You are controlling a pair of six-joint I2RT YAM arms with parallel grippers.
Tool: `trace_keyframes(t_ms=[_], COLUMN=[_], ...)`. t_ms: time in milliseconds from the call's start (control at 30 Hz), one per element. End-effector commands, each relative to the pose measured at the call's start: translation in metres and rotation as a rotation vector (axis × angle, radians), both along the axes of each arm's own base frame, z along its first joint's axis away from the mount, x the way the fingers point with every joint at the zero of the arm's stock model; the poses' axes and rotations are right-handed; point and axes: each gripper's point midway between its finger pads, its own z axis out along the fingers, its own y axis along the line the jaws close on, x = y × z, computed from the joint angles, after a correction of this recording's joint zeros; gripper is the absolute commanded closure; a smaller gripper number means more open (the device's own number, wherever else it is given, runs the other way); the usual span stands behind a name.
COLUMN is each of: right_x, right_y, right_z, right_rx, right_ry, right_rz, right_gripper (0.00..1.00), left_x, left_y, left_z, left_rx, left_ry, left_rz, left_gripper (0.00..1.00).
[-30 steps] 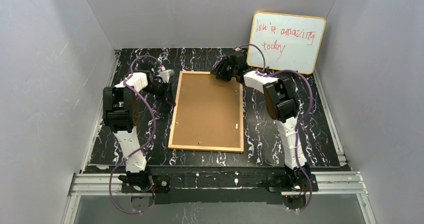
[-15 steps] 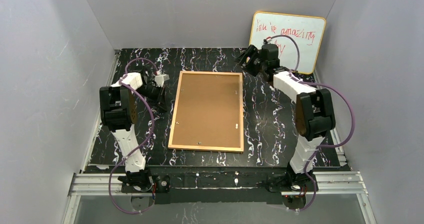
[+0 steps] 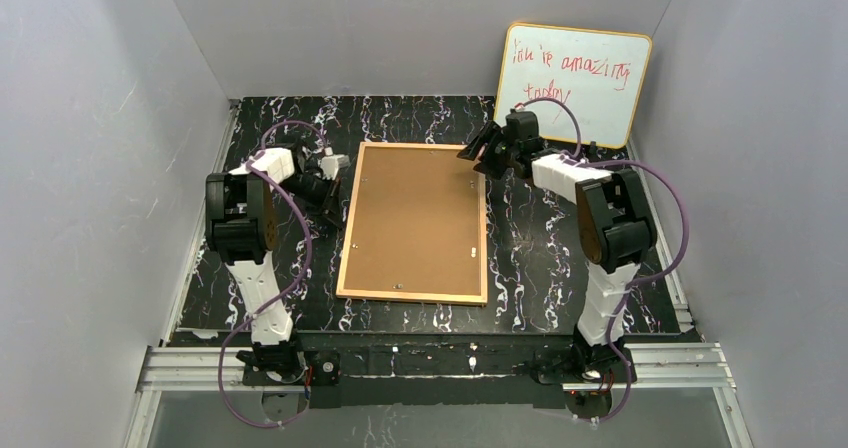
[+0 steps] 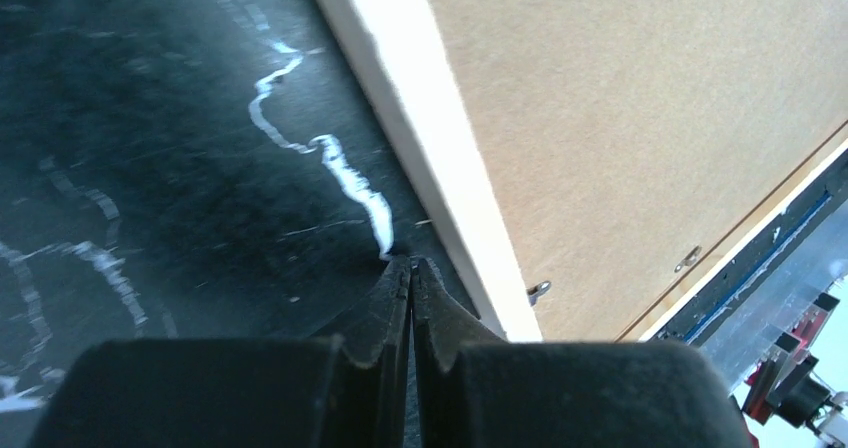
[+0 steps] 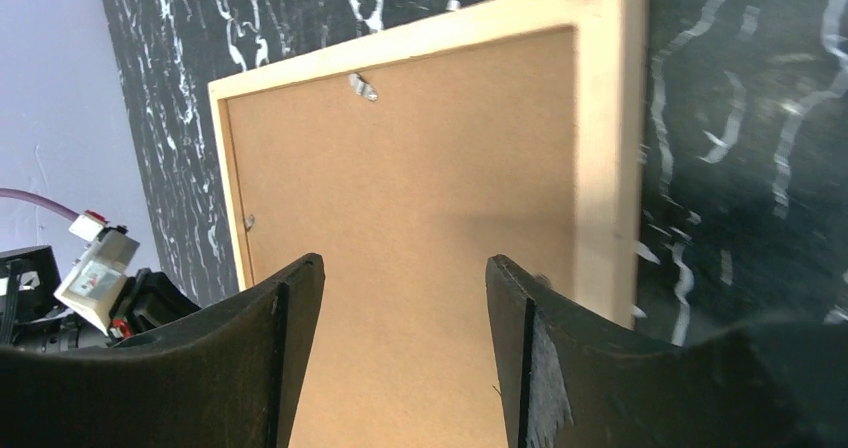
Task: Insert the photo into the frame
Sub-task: Install the photo frame at the center of the board.
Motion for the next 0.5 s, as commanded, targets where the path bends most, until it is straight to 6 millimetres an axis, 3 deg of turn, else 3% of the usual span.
trace_keyframes(t_ms=[0,267,467], right_x=[0.019,0.031,0.045], right_y=[0.039,0.110,0.121], right_z=[0.026,0.004,-0.014], right_rx=[0.050,0.047,0.033], right_ry=[-0.094,-0.063,-0.050], right_rz=[0.060,0.155,0.137], right_gripper=[0.32,0.39,0.42], left_x=[-0.022,-0.025,-0.026], left_y=[-0.013,-0.018,-0.018], left_z=[-0.012,-0.015,-0.015], left_rx=[0.044,0.044,0.045], left_ry=[0.047,0.057,0.057], left_rz=[-0.068,-0.076,-0.079], left_gripper=[0.99,1.00,1.00])
